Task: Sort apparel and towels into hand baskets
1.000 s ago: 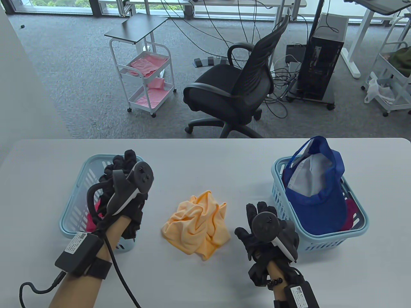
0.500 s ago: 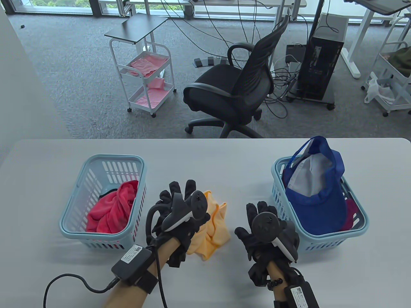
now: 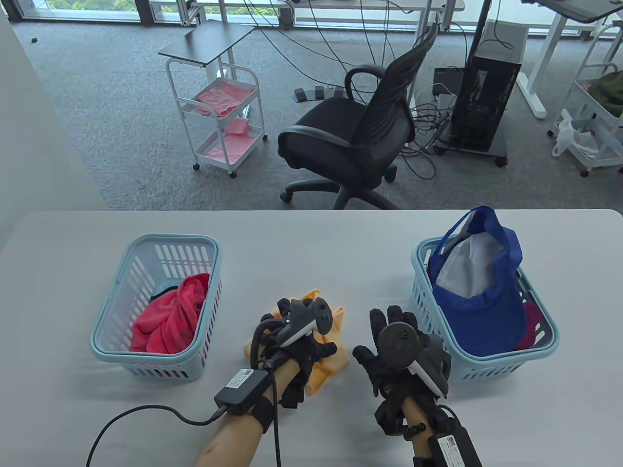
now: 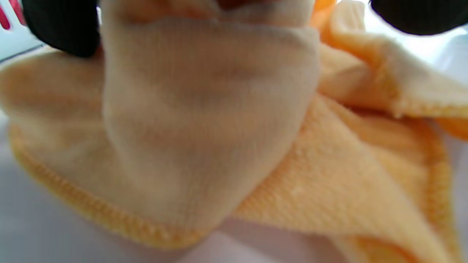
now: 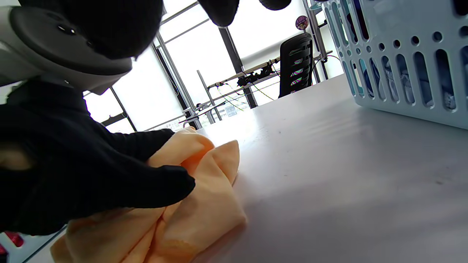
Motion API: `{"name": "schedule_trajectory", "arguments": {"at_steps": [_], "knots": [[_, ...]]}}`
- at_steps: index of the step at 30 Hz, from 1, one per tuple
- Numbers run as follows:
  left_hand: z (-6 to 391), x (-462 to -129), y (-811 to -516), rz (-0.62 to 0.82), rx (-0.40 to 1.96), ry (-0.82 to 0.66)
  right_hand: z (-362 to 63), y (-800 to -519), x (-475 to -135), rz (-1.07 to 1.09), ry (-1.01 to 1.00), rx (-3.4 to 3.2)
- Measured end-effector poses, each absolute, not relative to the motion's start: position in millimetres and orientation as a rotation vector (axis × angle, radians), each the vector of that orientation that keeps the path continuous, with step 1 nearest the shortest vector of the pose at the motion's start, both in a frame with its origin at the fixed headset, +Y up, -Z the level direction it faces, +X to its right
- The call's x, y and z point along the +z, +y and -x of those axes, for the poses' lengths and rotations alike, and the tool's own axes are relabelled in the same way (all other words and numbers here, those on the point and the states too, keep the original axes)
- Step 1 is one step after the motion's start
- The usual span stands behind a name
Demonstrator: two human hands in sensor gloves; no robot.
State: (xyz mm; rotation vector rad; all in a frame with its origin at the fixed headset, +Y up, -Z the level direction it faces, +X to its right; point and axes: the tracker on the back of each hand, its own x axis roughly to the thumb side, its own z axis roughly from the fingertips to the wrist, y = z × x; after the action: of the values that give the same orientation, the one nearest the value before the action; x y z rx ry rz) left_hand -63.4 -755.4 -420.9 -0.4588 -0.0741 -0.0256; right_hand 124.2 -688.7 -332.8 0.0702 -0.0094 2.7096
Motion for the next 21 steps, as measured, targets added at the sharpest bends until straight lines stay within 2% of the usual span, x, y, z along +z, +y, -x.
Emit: {"name": "schedule_trajectory", "arguments": {"at_steps": [3,5,21], "knots": [[59.9,-423.3,-772.4,0.487,-0.035,-0.054,-123.1,-689.1,-332.7,-0.074,-0.004,2.709],[55.0,-422.3,-776.4,0.430,-0.133,-0.066,-123.1,-688.8,-332.7,-0.073,-0.008,2.711],[52.1,-422.6,-768.9,0.393,-0.160,-0.061,-120.9,-691.4,-334.3,-0.075,0.011,2.721]]}}
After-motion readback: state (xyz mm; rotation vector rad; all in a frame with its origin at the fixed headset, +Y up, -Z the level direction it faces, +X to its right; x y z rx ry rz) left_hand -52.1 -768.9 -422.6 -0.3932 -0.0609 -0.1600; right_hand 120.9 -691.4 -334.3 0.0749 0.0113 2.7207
